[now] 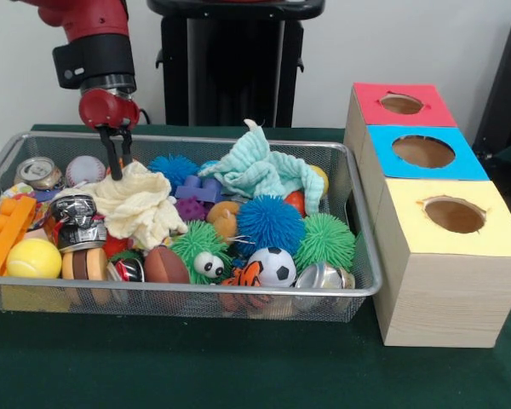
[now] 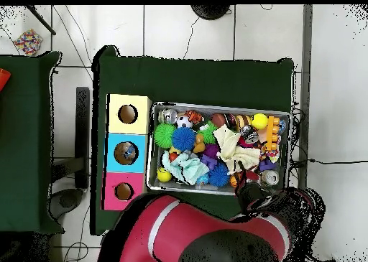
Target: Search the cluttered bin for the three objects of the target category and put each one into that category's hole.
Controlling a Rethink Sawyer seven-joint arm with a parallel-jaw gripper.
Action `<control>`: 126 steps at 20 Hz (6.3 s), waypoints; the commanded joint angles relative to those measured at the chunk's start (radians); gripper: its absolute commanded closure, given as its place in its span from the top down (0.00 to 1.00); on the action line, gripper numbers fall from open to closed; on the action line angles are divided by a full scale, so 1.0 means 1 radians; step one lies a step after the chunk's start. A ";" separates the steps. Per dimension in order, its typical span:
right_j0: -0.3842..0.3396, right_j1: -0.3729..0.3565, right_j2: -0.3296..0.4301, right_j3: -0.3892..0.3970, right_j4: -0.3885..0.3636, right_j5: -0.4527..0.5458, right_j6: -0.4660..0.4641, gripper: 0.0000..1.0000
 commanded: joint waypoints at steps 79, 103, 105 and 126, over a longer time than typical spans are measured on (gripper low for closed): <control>-0.022 -0.036 0.223 -0.081 -0.134 -0.028 0.159 1.00; -0.022 -0.051 0.244 -0.071 -0.146 -0.047 0.150 0.00; -0.022 -0.050 0.247 -0.072 -0.157 -0.053 0.151 0.00; 0.002 -0.317 0.198 0.060 -0.477 -0.354 0.542 0.00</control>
